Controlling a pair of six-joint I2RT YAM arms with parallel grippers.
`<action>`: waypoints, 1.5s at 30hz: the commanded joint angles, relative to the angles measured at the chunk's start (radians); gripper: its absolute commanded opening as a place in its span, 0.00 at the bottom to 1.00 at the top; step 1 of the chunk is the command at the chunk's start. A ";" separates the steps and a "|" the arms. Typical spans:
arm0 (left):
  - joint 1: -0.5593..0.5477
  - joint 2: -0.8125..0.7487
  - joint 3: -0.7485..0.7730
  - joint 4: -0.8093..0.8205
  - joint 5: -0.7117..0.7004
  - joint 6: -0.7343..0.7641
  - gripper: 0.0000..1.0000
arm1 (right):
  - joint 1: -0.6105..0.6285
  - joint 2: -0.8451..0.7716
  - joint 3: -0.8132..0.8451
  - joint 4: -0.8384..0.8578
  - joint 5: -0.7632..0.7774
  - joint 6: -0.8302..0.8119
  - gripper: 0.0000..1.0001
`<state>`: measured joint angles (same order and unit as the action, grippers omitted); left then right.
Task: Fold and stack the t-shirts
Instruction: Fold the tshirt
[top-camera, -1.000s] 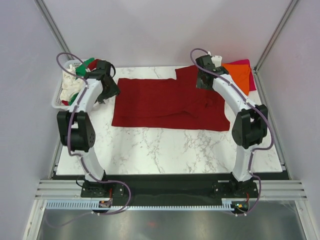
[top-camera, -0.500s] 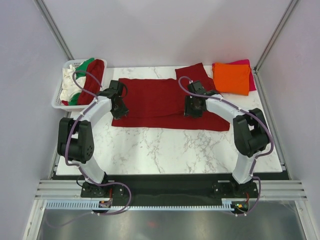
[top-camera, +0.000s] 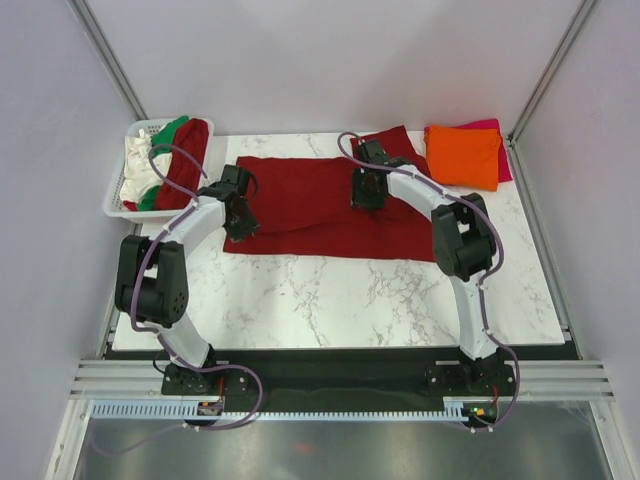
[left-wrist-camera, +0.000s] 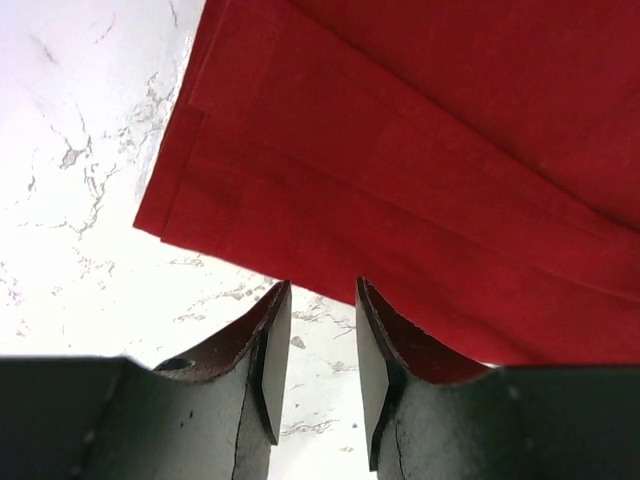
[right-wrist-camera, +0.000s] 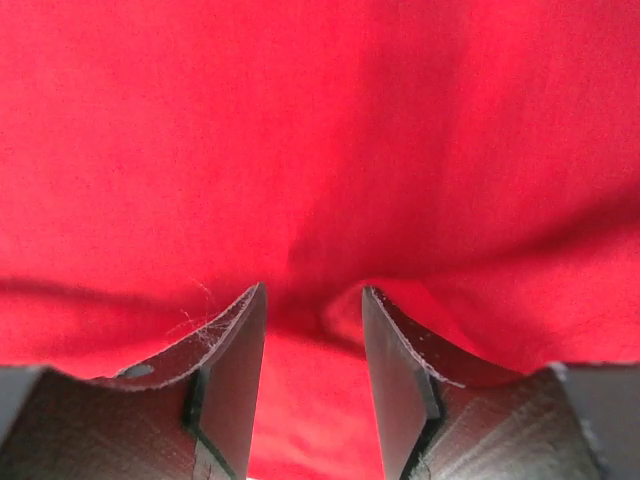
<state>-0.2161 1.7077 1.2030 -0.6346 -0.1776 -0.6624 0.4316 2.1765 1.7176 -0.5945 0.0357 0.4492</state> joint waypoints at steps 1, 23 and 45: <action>-0.005 -0.065 -0.020 0.018 -0.022 -0.009 0.39 | -0.037 0.107 0.239 -0.053 0.065 -0.029 0.51; 0.004 -0.036 -0.079 0.021 -0.163 -0.115 0.70 | -0.077 -0.536 -0.458 0.108 0.264 0.045 0.88; 0.084 0.093 -0.126 0.148 -0.211 -0.144 0.58 | -0.355 -0.621 -0.794 0.183 0.184 0.105 0.93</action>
<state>-0.1410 1.7702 1.0786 -0.5205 -0.3420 -0.7765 0.0856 1.5440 0.9440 -0.4519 0.2119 0.5282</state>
